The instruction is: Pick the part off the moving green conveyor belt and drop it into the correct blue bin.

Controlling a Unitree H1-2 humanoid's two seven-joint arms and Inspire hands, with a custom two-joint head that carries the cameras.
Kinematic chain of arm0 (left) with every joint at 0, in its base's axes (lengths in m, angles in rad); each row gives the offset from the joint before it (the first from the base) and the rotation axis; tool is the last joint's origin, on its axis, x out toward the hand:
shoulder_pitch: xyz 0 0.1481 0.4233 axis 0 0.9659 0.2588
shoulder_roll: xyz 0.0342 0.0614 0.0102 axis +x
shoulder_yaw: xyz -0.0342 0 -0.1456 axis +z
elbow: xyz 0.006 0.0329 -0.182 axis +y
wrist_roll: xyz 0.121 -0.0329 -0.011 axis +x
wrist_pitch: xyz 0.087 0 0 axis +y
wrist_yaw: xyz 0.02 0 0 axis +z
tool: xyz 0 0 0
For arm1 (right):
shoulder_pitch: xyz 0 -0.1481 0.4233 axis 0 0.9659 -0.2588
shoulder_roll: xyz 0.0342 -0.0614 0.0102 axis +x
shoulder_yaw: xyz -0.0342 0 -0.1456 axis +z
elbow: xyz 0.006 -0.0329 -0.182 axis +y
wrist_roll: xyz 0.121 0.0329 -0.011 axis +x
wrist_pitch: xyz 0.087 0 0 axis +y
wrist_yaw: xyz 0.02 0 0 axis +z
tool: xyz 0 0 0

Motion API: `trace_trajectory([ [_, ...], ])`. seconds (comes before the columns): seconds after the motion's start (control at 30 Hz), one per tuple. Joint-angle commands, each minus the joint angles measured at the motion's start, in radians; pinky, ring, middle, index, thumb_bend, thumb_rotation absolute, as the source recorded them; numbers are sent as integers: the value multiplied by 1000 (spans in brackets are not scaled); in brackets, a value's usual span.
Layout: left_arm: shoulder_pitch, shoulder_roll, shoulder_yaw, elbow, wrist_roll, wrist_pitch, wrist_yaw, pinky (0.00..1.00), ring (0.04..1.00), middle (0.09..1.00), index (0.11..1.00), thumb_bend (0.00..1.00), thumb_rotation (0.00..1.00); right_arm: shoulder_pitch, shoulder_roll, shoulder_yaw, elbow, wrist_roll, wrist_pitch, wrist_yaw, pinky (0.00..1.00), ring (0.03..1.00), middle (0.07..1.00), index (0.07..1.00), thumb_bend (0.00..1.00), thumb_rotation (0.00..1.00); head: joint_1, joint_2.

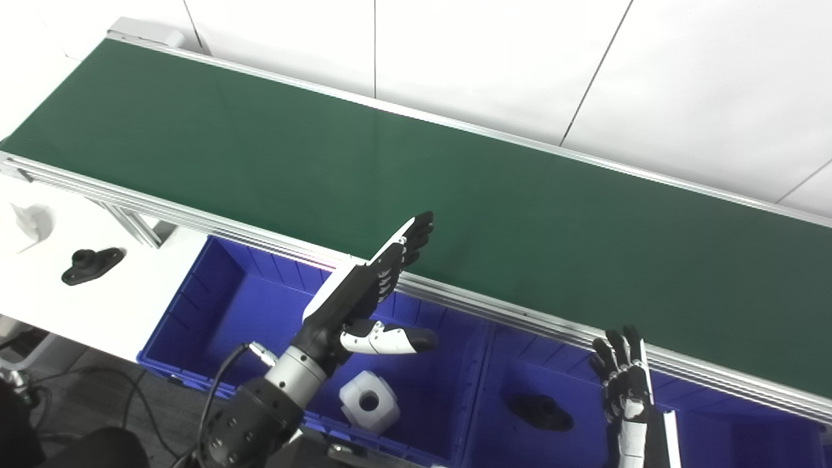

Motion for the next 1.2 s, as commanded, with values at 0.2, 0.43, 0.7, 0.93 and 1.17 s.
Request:
trace_trajectory([
  [0.2, 157, -74, -9, -74, -64, -66, 109, 1000, 1000, 1000, 1000, 975, 661, 22, 50, 42, -20, -61, -26, -34, 933, 943, 962, 1000, 804, 933, -205, 11],
  [0.43, 80, 40, 80, 146, -38, -300, 104, 1000, 1000, 1000, 1000, 866, 696, 22, 98, 84, 18, -101, -37, -67, 957, 963, 992, 1000, 795, 898, -390, -10],
  [0.7, -26, 119, 142, 186, -210, -207, 73, 1000, 1000, 1000, 1000, 942, 672, 12, 127, 83, 42, -111, -61, -118, 998, 991, 1000, 1000, 811, 884, -442, -19],
  [0.93, -26, 104, 134, 193, -220, -205, 68, 1000, 1000, 1000, 1000, 952, 663, 8, 135, 56, 58, -172, -97, -184, 993, 976, 1000, 1000, 821, 921, -432, -30],
  [1.17, -25, 73, 128, 197, -202, -195, 78, 1000, 1000, 1000, 1000, 962, 680, 20, 145, 17, 77, -207, -133, -251, 986, 978, 998, 1000, 775, 972, -416, -54],
])
